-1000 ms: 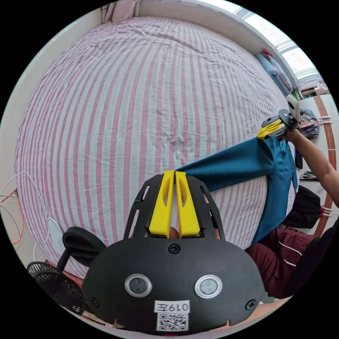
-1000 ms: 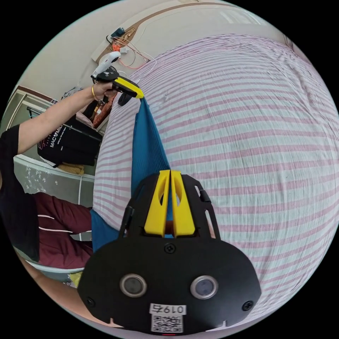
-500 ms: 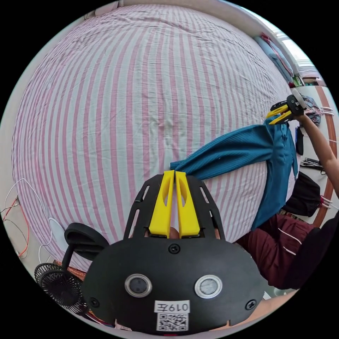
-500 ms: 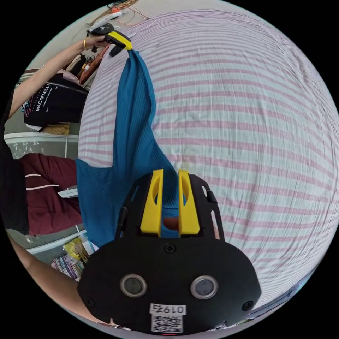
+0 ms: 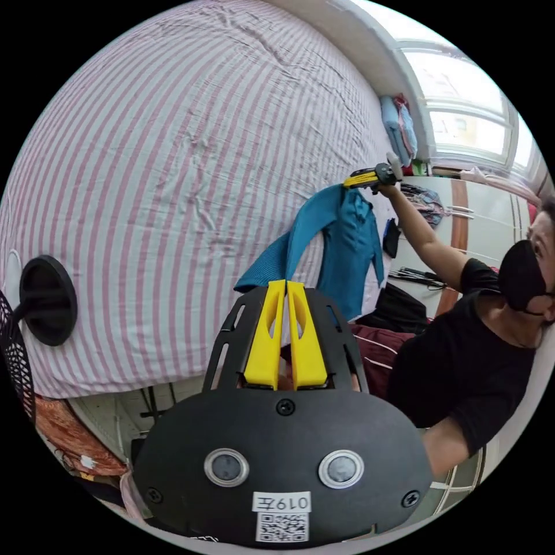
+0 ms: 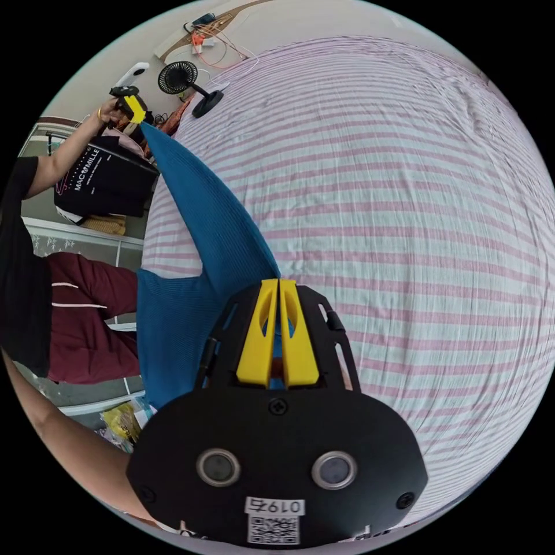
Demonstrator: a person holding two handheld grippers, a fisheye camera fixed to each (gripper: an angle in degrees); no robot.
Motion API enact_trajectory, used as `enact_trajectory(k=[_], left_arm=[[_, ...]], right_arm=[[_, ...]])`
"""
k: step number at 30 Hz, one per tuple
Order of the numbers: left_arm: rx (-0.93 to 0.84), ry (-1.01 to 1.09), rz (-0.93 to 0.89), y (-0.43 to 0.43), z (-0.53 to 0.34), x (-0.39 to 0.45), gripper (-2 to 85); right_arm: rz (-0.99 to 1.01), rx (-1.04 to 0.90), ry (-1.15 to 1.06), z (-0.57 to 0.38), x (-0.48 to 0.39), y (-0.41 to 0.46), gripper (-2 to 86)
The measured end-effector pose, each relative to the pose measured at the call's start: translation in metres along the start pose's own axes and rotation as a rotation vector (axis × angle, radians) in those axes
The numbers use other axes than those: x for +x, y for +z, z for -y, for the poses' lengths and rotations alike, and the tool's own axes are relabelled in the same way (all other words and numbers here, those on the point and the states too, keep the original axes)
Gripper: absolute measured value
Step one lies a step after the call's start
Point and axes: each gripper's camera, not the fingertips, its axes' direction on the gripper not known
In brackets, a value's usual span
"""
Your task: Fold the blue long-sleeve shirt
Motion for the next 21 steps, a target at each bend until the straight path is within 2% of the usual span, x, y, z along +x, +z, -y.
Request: enact_trajectory(k=[3, 8, 13, 16, 21], left_arm=[[0.088, -0.050, -0.176, -0.020, -0.019, -0.017, 0.9], [0.054, -0.247, -0.222, -0.001, -0.003, -0.100, 1.0], [0.090, -0.414, -0.188, 0.044, 0.020, -0.190, 1.1], [0.184, -0.390, -0.171, 0.048, 0.029, -0.204, 1.2], [0.109, -0.352, -0.065, 0.058, 0.042, -0.205, 1.3]], right_arm=[[-0.021, -0.005, 0.000, 0.001, -0.006, 0.006, -1.0], [-0.042, -0.019, 0.078, 0.004, -0.002, 0.026, -1.0], [-0.101, -0.045, 0.117, 0.007, -0.013, 0.042, -0.9], [-0.131, -0.044, 0.120, 0.006, -0.022, 0.046, -0.8], [-0.160, -0.029, 0.182, 0.002, -0.039, 0.052, 2.5]])
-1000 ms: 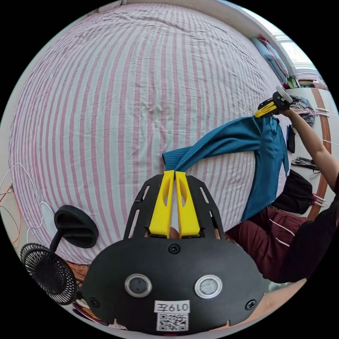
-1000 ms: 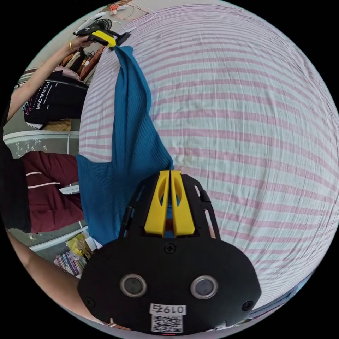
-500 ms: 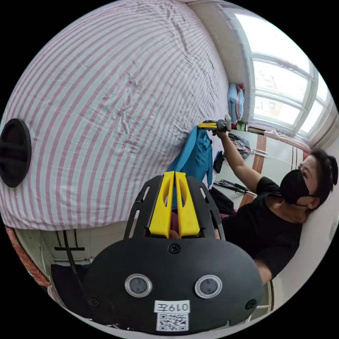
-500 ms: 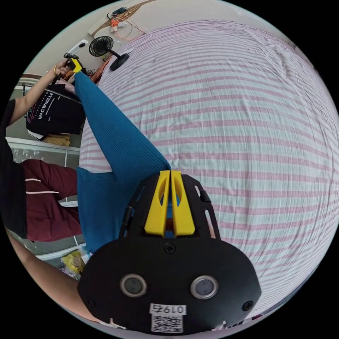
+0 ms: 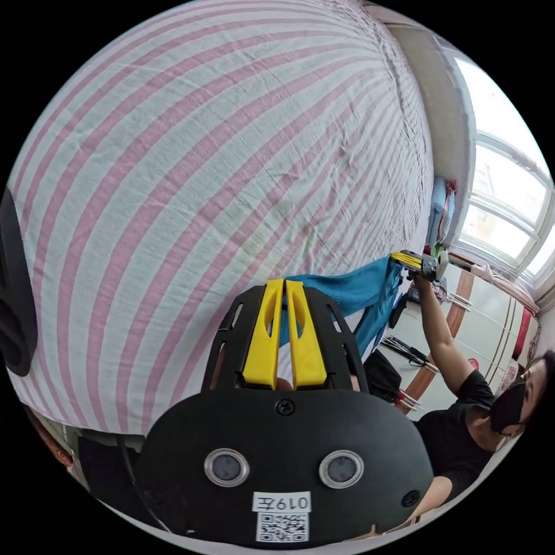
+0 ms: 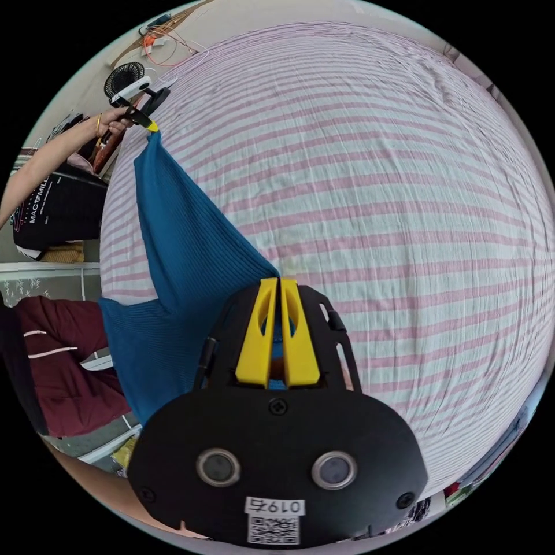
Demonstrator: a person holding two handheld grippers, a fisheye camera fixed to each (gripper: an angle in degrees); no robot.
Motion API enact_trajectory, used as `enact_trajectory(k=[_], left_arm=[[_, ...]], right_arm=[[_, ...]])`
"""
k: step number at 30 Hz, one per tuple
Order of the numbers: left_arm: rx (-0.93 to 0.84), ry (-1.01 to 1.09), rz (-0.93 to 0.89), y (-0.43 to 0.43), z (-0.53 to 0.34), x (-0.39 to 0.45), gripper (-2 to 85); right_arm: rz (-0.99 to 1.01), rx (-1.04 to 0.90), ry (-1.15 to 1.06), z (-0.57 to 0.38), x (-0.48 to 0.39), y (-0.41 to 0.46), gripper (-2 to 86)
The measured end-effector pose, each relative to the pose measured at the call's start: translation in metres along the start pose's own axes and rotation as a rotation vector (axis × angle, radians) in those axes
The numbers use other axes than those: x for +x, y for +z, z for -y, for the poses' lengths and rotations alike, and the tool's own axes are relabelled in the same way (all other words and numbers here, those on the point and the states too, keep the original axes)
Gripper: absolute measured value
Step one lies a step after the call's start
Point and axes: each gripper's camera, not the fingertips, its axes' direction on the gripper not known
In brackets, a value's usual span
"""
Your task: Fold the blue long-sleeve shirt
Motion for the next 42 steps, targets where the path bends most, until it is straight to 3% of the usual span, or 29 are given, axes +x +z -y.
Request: enact_trajectory(k=[5, 10, 14, 18, 21, 26, 31, 38, 42], left_arm=[[-0.045, 0.083, 0.117, -0.005, -0.010, 0.005, 1.5], [0.170, 0.077, 0.099, -0.031, -0.045, -0.010, 3.2], [0.219, 0.170, 0.119, -0.018, -0.080, 0.001, 7.2], [0.153, 0.228, 0.233, 0.037, -0.129, 0.011, 11.6], [0.220, 0.164, 0.321, 0.065, -0.158, 0.006, 10.4], [0.377, 0.022, 0.235, 0.084, -0.178, -0.009, 8.6], [0.458, -0.133, 0.224, 0.098, -0.190, -0.021, 4.6], [0.487, -0.133, 0.092, 0.105, -0.214, -0.037, 1.6], [0.490, -0.173, 0.037, 0.108, -0.228, -0.050, 1.1]], right_arm=[[-0.043, 0.025, 0.037, -0.004, -0.017, -0.010, 9.4], [-0.169, 0.166, 0.088, 0.004, -0.049, -0.038, 7.9], [-0.054, 0.318, -0.036, 0.042, -0.106, -0.047, 6.7], [0.040, 0.330, -0.120, 0.084, -0.148, -0.031, 5.4], [0.054, 0.307, -0.162, 0.104, -0.169, -0.018, 2.9], [-0.023, 0.287, -0.206, 0.127, -0.205, 0.000, 3.2], [0.033, 0.258, -0.212, 0.155, -0.228, 0.020, 5.2], [0.103, 0.171, -0.278, 0.188, -0.242, 0.040, 0.8], [0.043, 0.106, -0.309, 0.195, -0.248, 0.051, -0.6]])
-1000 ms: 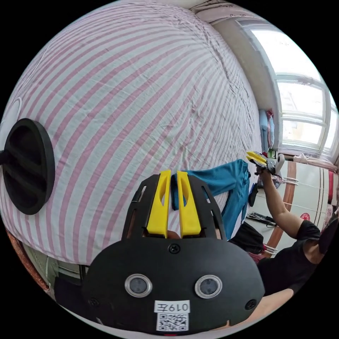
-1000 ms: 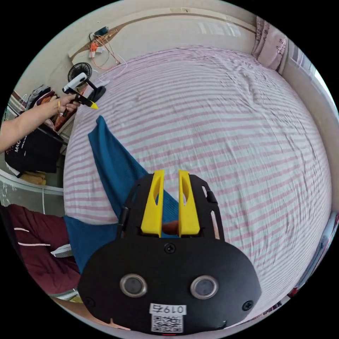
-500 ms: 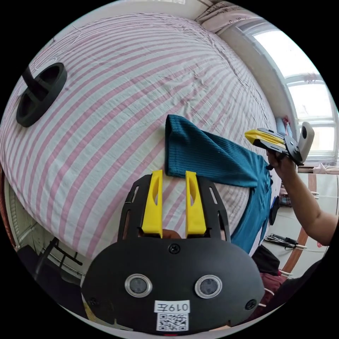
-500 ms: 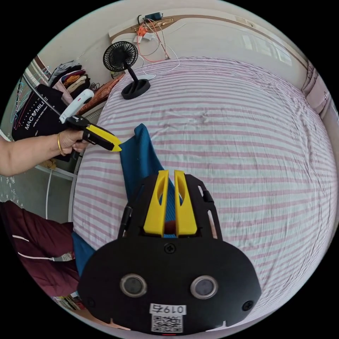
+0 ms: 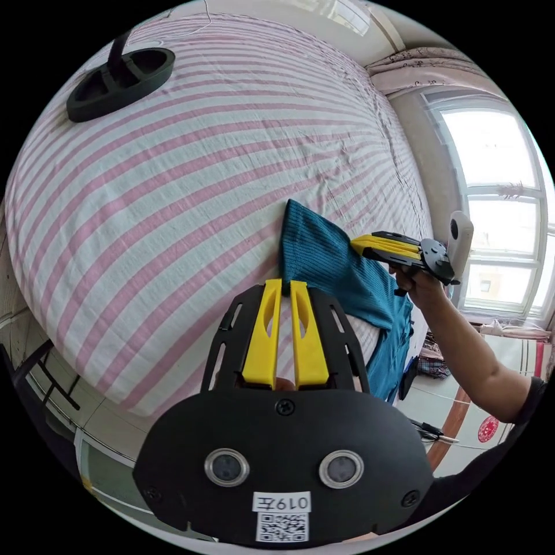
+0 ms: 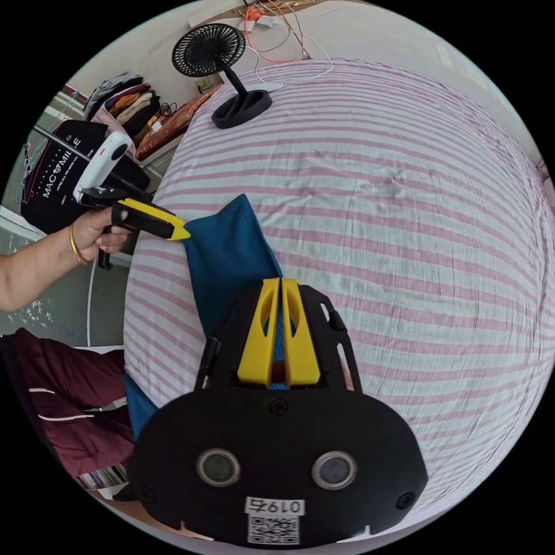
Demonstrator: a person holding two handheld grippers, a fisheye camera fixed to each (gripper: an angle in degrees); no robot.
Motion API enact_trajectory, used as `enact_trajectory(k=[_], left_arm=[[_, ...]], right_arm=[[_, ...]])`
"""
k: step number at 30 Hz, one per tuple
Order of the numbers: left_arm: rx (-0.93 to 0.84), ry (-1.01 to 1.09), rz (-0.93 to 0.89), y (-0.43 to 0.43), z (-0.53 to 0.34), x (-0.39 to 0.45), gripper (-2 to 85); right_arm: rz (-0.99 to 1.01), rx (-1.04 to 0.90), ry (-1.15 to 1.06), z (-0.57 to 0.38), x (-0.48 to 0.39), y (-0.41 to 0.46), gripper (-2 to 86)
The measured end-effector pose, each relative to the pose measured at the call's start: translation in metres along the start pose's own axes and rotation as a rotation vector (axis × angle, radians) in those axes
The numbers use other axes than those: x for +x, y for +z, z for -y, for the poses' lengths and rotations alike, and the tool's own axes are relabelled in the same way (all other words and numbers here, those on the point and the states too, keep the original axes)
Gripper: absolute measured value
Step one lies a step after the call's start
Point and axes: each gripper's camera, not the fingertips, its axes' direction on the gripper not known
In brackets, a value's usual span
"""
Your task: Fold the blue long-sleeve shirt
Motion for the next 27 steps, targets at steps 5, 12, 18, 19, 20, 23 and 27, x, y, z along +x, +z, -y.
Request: enact_trajectory(k=[5, 12, 18, 19, 20, 23, 27], left_arm=[[-0.077, -0.004, 0.054, 0.009, -0.001, -0.005, 1.2], [-0.113, 0.072, 0.159, 0.018, -0.002, 0.011, 2.1], [-0.055, -0.012, 0.152, 0.000, -0.016, -0.008, 2.0], [-0.046, -0.015, 0.165, -0.004, -0.019, -0.010, 1.8], [-0.044, -0.014, 0.170, -0.005, -0.020, -0.010, 1.8], [-0.019, 0.079, 0.222, -0.010, -0.023, 0.013, 1.3], [0.056, 0.268, 0.222, -0.002, -0.017, 0.069, 1.0]], right_arm=[[-0.085, -0.003, -0.020, 0.005, -0.014, 0.003, -0.9], [-0.219, -0.005, -0.003, 0.009, -0.042, 0.013, -0.5], [-0.112, -0.038, 0.039, 0.012, -0.027, 0.007, -0.6], [-0.116, -0.038, 0.031, 0.012, -0.028, 0.005, -0.7], [-0.139, -0.012, 0.020, 0.011, -0.030, -0.001, -0.8], [-0.239, 0.070, 0.027, 0.003, -0.037, -0.018, -0.9], [-0.244, 0.198, 0.115, -0.019, -0.032, -0.035, -0.7]])
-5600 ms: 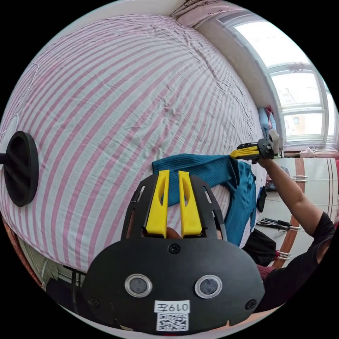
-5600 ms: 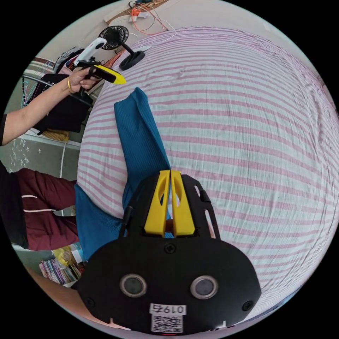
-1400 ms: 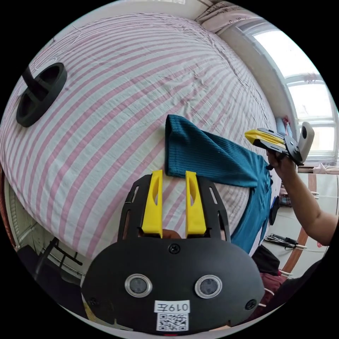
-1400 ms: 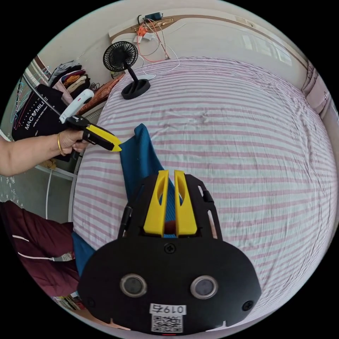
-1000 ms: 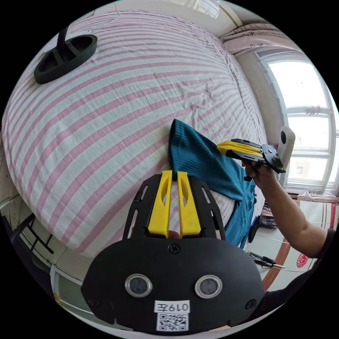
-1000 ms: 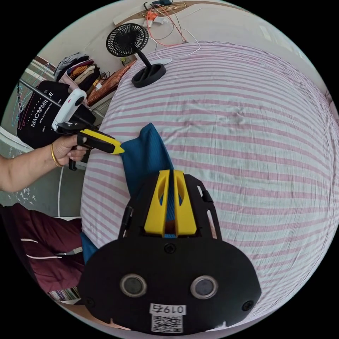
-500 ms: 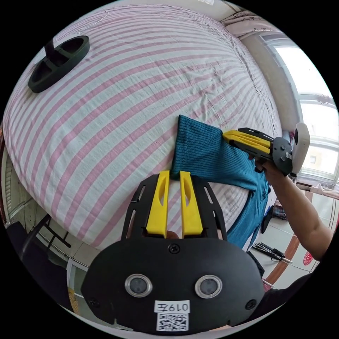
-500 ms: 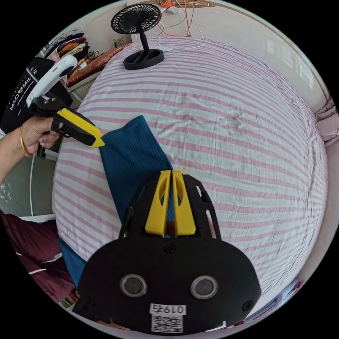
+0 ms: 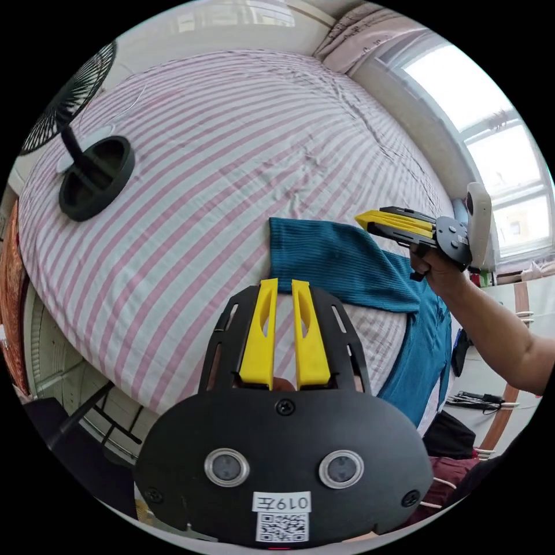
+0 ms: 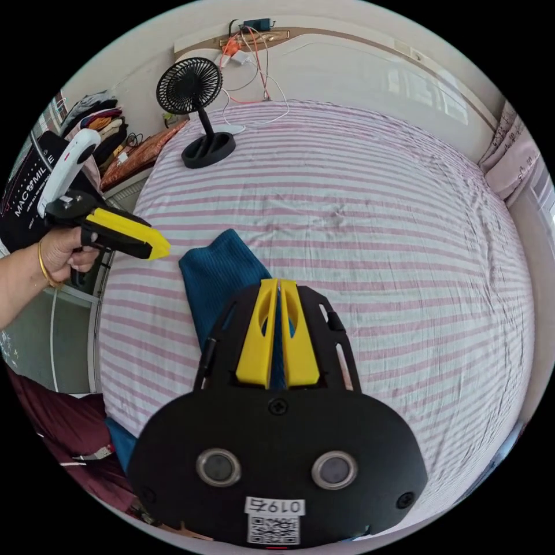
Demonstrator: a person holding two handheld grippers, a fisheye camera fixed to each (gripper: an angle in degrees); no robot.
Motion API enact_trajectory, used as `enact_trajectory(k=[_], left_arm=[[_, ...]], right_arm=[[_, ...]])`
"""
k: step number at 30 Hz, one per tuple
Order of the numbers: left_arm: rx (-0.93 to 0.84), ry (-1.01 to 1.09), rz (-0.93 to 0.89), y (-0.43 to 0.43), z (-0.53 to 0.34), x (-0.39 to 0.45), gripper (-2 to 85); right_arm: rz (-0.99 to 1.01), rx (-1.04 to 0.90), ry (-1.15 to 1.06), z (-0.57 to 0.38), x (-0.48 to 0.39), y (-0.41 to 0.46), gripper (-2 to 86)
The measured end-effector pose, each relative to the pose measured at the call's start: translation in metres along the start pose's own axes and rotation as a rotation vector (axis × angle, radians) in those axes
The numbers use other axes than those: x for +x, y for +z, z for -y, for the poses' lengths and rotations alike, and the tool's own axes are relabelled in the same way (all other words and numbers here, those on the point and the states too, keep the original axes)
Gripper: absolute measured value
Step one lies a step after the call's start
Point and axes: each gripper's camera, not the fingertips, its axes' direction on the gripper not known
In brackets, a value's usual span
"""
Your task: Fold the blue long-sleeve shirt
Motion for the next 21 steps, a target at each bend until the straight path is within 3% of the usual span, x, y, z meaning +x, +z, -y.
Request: enact_trajectory(k=[7, 15, 21], left_arm=[[-0.122, 0.032, 0.093, 0.045, 0.028, 0.024, 1.0], [-0.157, 0.000, 0.075, 0.049, 0.023, 0.014, 1.0], [-0.092, -0.036, 0.021, 0.034, 0.025, 0.016, 1.2]], right_arm=[[0.100, -0.057, 0.013, 0.001, 0.025, 0.013, 2.2], [0.054, 0.060, 0.252, -0.041, 0.093, -0.029, -0.4], [0.066, -0.137, 0.037, -0.059, 0.090, -0.005, 6.4]])
